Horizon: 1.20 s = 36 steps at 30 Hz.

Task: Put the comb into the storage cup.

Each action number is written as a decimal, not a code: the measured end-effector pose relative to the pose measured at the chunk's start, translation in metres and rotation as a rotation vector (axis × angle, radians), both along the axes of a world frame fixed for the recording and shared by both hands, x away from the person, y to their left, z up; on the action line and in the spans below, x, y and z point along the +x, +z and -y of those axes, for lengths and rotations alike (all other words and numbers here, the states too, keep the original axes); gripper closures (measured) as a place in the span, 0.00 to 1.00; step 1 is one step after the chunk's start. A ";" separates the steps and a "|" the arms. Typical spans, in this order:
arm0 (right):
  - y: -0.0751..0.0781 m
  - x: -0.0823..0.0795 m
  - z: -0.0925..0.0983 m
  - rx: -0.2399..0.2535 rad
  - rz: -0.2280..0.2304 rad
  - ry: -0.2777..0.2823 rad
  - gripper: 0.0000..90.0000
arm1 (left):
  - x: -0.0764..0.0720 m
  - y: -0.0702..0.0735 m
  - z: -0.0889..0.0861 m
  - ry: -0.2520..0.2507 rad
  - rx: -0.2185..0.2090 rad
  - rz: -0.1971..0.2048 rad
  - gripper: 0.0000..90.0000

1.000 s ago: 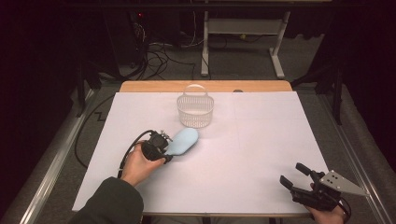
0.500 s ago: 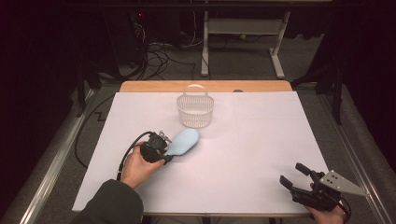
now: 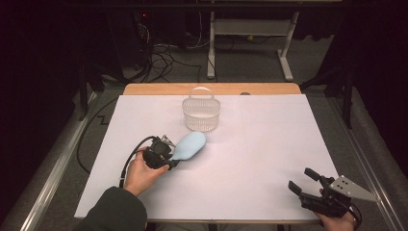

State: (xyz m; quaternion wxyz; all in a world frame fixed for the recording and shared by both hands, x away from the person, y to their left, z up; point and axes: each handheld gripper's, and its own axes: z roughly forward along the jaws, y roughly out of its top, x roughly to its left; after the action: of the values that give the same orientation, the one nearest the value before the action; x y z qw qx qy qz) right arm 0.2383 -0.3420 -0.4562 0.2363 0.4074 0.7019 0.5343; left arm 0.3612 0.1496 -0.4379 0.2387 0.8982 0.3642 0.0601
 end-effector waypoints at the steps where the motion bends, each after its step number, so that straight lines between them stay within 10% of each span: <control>1: 0.000 0.000 0.000 0.000 0.000 0.000 0.23 | -0.001 0.001 0.000 0.001 -0.004 0.004 0.78; 14: 0.000 0.000 0.000 0.001 0.008 -0.004 0.23 | -0.021 0.008 -0.013 -0.001 -0.134 0.045 0.78; 36: 0.005 -0.004 -0.004 0.011 0.036 -0.034 0.21 | -0.056 0.011 -0.019 -0.028 -0.228 0.097 0.78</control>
State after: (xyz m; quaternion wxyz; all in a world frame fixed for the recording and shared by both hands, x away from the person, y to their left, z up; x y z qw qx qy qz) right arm 0.2346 -0.3384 -0.4516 0.2557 0.4112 0.6875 0.5412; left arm 0.3050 0.1687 -0.4269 0.3575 0.8662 0.3442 0.0584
